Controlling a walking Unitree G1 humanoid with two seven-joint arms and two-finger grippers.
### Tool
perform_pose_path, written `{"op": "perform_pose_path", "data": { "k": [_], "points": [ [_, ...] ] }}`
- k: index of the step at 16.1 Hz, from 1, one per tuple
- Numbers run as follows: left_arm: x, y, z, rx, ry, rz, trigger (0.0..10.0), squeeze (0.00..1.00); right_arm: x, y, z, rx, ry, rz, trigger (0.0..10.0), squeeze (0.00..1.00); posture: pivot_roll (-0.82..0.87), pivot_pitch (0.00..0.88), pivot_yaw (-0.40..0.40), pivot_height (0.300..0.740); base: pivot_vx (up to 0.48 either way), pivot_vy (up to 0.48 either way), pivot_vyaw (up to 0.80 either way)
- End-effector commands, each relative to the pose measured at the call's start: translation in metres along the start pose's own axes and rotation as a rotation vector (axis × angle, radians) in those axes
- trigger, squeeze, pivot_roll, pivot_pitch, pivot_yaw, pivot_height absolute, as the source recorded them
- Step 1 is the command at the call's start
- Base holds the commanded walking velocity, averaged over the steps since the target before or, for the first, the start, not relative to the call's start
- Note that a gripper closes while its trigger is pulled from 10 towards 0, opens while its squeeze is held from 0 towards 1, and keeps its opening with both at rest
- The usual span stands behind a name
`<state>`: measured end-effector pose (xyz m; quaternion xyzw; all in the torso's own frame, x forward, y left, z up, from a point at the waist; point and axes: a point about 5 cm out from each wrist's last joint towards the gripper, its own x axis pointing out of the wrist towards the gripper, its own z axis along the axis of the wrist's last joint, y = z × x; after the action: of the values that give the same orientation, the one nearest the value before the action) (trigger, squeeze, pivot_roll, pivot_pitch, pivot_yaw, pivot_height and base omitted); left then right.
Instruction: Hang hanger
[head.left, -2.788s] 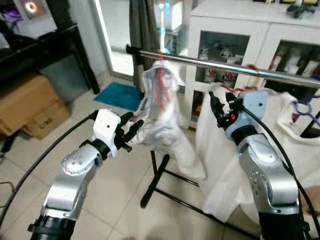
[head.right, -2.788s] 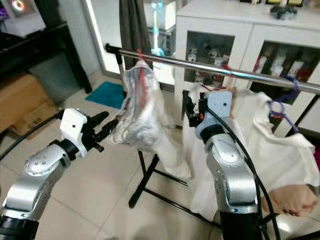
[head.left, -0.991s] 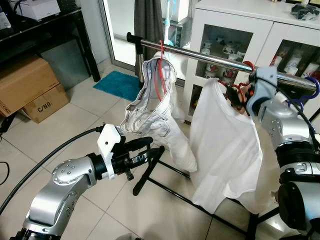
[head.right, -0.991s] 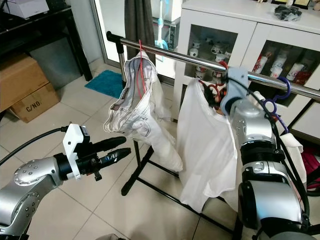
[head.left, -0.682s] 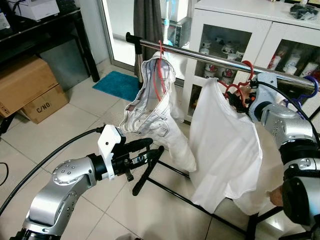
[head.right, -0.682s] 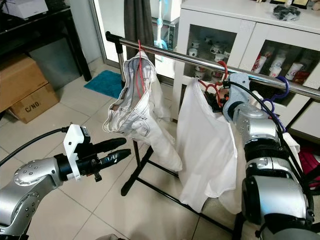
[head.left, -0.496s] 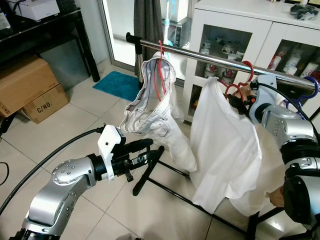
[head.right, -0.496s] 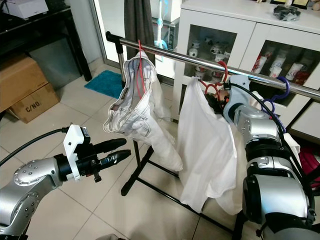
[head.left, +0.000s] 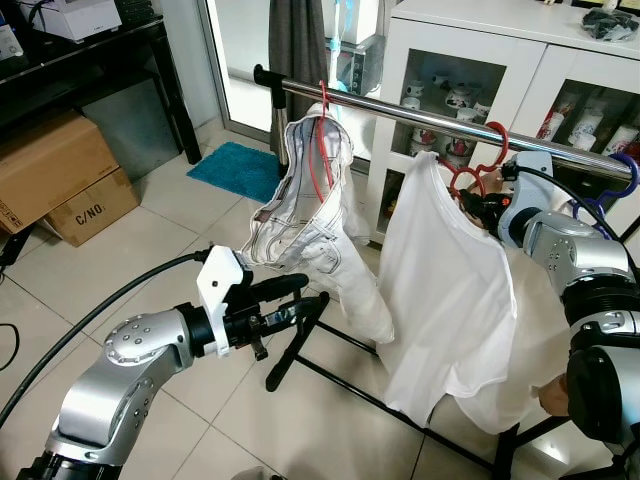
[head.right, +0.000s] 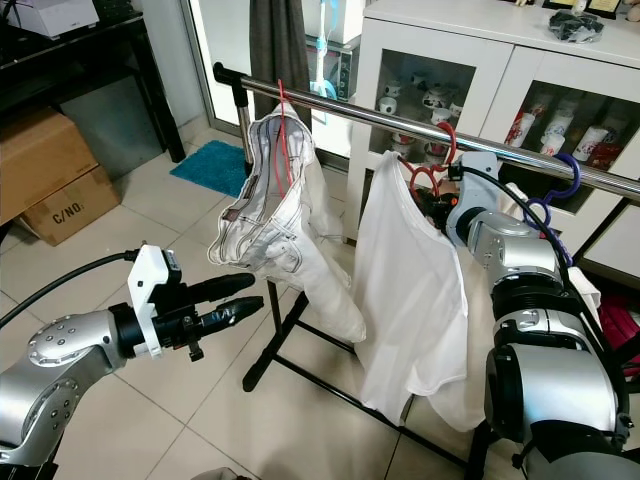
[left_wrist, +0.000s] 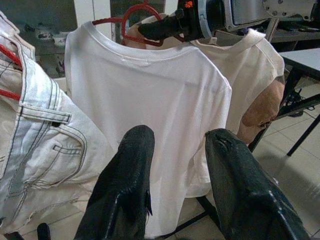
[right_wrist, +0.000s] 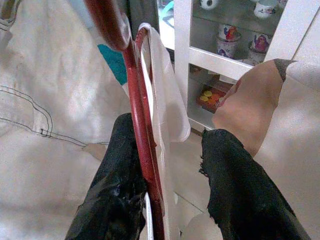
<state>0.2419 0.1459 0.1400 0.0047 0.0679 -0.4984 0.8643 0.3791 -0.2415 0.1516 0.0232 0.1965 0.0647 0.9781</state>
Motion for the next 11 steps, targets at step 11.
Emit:
{"op": "perform_pose_path", "data": {
  "k": [11],
  "points": [
    [0.0032,0.0007,0.0036,0.036,0.001,-0.017,10.0,0.00,-0.0026,0.0035,0.0180,-0.026,-0.064,0.060,0.0,0.00,-0.08,0.000,0.032,0.740,0.000,0.000,0.00]
  ]
}}
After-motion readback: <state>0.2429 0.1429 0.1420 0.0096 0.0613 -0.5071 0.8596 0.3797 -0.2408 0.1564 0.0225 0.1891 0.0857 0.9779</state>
